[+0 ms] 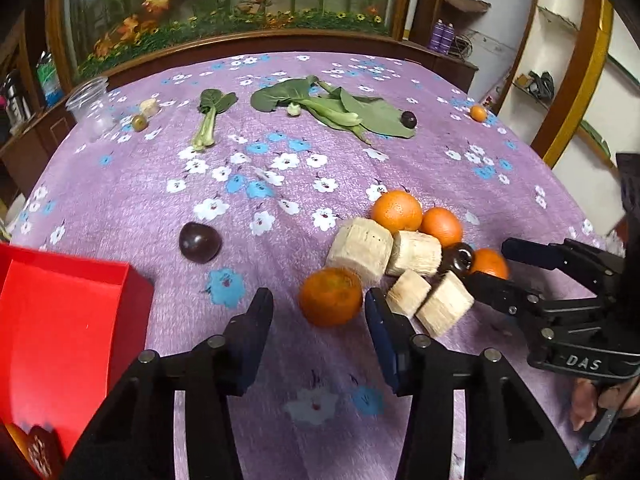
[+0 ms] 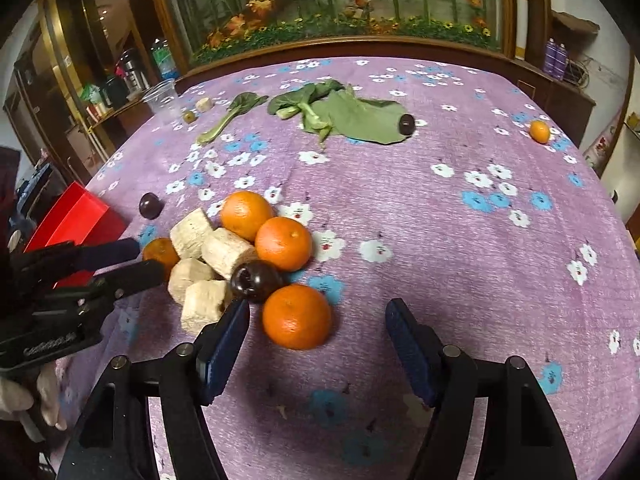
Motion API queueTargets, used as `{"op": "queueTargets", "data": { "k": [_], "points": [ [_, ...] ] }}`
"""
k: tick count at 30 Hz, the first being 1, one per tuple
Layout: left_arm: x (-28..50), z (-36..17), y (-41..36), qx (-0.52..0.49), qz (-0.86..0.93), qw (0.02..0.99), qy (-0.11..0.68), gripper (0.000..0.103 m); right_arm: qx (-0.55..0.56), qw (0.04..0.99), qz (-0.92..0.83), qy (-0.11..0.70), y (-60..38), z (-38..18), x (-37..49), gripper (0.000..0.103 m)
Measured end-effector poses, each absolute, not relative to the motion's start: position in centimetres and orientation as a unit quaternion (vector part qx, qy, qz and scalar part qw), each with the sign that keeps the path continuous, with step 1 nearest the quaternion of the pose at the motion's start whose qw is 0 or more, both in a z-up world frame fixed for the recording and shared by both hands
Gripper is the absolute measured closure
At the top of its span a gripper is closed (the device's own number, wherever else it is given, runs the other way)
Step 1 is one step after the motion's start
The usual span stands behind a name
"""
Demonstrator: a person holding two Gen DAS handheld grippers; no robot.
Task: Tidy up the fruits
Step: 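Grasp a tangerine with the left gripper while the right grasps another tangerine, then carry both tangerines into the red tray and open both grippers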
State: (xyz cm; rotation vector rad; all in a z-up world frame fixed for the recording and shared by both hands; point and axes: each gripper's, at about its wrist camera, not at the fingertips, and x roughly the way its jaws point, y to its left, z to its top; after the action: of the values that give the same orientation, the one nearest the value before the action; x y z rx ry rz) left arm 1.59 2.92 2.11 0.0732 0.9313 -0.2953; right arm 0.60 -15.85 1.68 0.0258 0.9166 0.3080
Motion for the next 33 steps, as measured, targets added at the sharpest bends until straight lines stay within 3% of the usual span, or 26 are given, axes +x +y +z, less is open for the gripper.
{"op": "queueTargets", "data": {
  "k": [5, 9, 10, 24, 33],
  "points": [
    [2.2, 1.2, 1.4, 0.067, -0.157, 0.882, 0.439, 0.057, 0.01, 0.883, 0.157, 0.443, -15.4, 1.4, 0.9, 0.044],
    [2.1, 1.2, 1.3, 0.066, -0.152, 0.884, 0.438, 0.073, 0.002, 0.883, 0.162, 0.441, -14.9, 1.4, 0.9, 0.065],
    [2.1, 1.3, 1.5, 0.06, -0.153, 0.883, 0.44, 0.073, 0.001, 0.883, 0.161, 0.44, -14.9, 1.4, 0.8, 0.067],
    [-3.9, 4.5, 6.8, -0.039, -0.125, 0.903, 0.41, 0.073, 0.031, 0.886, 0.176, 0.429, -15.0, 3.9, -2.5, 0.067],
    [-8.7, 6.5, 13.9, -0.088, -0.058, 0.921, 0.375, 0.073, 0.001, 0.888, 0.219, 0.404, -10.2, 6.7, -6.0, 0.067]
  ]
}}
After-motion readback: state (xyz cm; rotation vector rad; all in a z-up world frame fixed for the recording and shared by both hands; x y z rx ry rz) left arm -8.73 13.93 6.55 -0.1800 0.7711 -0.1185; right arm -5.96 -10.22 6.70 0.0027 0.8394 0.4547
